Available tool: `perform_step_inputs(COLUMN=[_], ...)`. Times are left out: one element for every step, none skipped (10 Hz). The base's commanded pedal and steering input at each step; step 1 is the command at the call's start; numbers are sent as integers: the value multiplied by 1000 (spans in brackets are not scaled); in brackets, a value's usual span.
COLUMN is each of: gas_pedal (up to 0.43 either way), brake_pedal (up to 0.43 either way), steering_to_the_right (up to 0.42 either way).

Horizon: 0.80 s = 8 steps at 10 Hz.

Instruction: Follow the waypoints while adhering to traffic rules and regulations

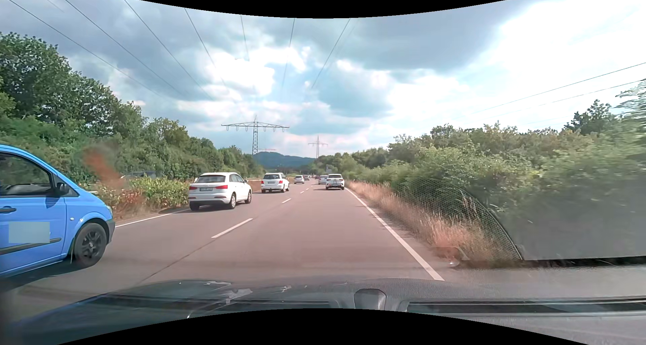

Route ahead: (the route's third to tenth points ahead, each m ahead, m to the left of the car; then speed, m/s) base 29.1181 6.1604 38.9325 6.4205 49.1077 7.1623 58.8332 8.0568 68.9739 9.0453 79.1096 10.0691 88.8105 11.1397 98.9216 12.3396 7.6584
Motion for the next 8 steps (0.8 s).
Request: perform_step_inputs(gas_pedal=[157, 157, 157, 157, 157, 157, 157, 150], brake_pedal=[0, 0, 0, 0, 0, 0, 0, 0], steering_to_the_right=[-4, -4, -5, -7, -9, -9, -10, -12])
